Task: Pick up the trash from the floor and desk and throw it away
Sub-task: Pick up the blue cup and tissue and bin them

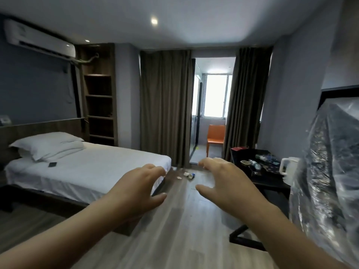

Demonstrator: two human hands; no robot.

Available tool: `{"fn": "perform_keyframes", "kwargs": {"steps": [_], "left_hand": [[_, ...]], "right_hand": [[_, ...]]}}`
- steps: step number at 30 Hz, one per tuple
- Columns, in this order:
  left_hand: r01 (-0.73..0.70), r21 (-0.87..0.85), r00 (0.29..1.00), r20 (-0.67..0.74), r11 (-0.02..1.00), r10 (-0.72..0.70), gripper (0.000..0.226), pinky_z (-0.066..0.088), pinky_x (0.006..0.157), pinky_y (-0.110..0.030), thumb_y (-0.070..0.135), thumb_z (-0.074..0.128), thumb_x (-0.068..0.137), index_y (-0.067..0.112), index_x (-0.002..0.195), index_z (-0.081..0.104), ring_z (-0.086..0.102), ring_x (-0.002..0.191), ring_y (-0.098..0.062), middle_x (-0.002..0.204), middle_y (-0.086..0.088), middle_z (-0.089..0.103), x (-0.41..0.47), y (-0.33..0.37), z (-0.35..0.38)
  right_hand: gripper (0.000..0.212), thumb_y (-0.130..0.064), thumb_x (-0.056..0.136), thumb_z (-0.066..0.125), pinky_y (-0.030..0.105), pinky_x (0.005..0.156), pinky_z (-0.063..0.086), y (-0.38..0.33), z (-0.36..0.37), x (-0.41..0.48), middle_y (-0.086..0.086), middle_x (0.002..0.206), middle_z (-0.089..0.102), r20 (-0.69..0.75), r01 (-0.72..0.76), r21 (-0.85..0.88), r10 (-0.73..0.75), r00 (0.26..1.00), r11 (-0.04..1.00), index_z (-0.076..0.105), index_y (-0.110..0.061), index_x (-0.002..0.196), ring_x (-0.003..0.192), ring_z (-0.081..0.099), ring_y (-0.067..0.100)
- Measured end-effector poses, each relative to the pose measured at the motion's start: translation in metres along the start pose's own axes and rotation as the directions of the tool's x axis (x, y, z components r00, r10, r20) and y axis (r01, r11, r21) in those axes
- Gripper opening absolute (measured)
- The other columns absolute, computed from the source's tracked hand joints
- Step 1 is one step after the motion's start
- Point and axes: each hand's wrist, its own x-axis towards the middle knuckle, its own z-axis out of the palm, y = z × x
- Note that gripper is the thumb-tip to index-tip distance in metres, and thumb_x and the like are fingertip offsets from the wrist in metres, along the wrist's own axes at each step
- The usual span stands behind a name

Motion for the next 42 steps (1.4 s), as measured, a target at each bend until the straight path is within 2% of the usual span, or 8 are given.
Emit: {"fn": "perform_keyframes", "kwargs": {"steps": [4, 17, 24, 27, 33, 38, 42], "left_hand": [[-0.014, 0.027, 1.0, -0.005, 1.0, 0.014, 0.047, 0.046, 0.089, -0.028, 0.049, 0.058, 0.084, 0.032, 0.127, 0.047, 0.055, 0.108, -0.014, 0.126, 0.009, 0.054, 0.075, -0.013, 0.024], [-0.025, -0.044, 0.999, 0.03, 0.999, 0.027, 0.044, 0.046, 0.09, -0.03, 0.045, 0.058, 0.085, 0.027, 0.124, 0.051, 0.055, 0.107, -0.014, 0.121, 0.007, 0.056, 0.249, -0.073, 0.128], [-0.062, -0.057, 0.998, 0.031, 0.996, 0.063, 0.042, 0.044, 0.087, -0.029, 0.047, 0.059, 0.085, 0.026, 0.12, 0.051, 0.054, 0.105, -0.013, 0.118, 0.007, 0.056, 0.378, -0.131, 0.198], [-0.073, -0.087, 0.995, 0.065, 0.993, 0.079, 0.043, 0.043, 0.085, -0.023, 0.048, 0.059, 0.084, 0.029, 0.122, 0.05, 0.055, 0.104, -0.011, 0.119, 0.01, 0.056, 0.434, -0.15, 0.234], [-0.057, -0.152, 0.989, 0.129, 0.987, 0.077, 0.053, 0.039, 0.09, -0.019, 0.049, 0.059, 0.084, 0.03, 0.132, 0.046, 0.052, 0.115, -0.008, 0.129, 0.012, 0.052, 0.526, -0.175, 0.316], [0.005, -0.166, 0.985, 0.171, 0.986, 0.024, 0.051, 0.041, 0.093, -0.021, 0.05, 0.059, 0.084, 0.031, 0.13, 0.047, 0.052, 0.116, -0.009, 0.13, 0.01, 0.051, 0.604, -0.193, 0.39], [0.055, -0.161, 0.978, 0.21, 0.985, -0.02, 0.052, 0.035, 0.091, -0.015, 0.048, 0.06, 0.085, 0.028, 0.132, 0.047, 0.049, 0.118, -0.007, 0.132, 0.011, 0.05, 0.675, -0.207, 0.444]], "right_hand": [[0.043, -0.038, 0.085, 0.06, 0.026, 0.087, 0.044, 0.047, 0.023, 0.056, -0.008, 0.117, 0.057, 0.002, 0.005, -0.009, -0.005, 1.0, 1.0, 0.051, -0.028, 0.126, 0.108, 0.052, 0.013], [0.04, -0.037, 0.084, 0.059, 0.028, 0.087, 0.046, 0.171, 0.115, 0.2, -0.008, 0.115, 0.055, 0.054, -0.049, -0.04, 0.051, 0.997, 0.998, 0.052, -0.026, 0.122, 0.107, 0.053, 0.014], [0.043, -0.037, 0.084, 0.059, 0.028, 0.086, 0.045, 0.247, 0.178, 0.306, -0.007, 0.115, 0.055, 0.096, -0.119, -0.079, 0.126, 0.987, 0.99, 0.051, -0.026, 0.125, 0.104, 0.053, 0.013], [0.044, -0.038, 0.084, 0.061, 0.028, 0.083, 0.047, 0.284, 0.206, 0.348, -0.007, 0.115, 0.055, 0.13, -0.154, -0.094, 0.165, 0.978, 0.984, 0.051, -0.026, 0.125, 0.1, 0.053, 0.013], [0.053, -0.039, 0.083, 0.062, 0.022, 0.083, 0.045, 0.371, 0.269, 0.41, -0.009, 0.122, 0.054, 0.198, -0.225, -0.082, 0.237, 0.951, 0.971, 0.047, -0.028, 0.133, 0.111, 0.053, 0.011], [0.051, -0.038, 0.081, 0.061, 0.024, 0.08, 0.043, 0.452, 0.327, 0.47, -0.008, 0.12, 0.054, 0.226, -0.258, -0.052, 0.263, 0.938, 0.965, 0.049, -0.028, 0.13, 0.11, 0.053, 0.013], [0.052, -0.037, 0.081, 0.061, 0.025, 0.081, 0.044, 0.524, 0.367, 0.525, -0.006, 0.12, 0.054, 0.265, -0.266, -0.028, 0.264, 0.927, 0.963, 0.049, -0.027, 0.13, 0.11, 0.054, 0.014]]}}
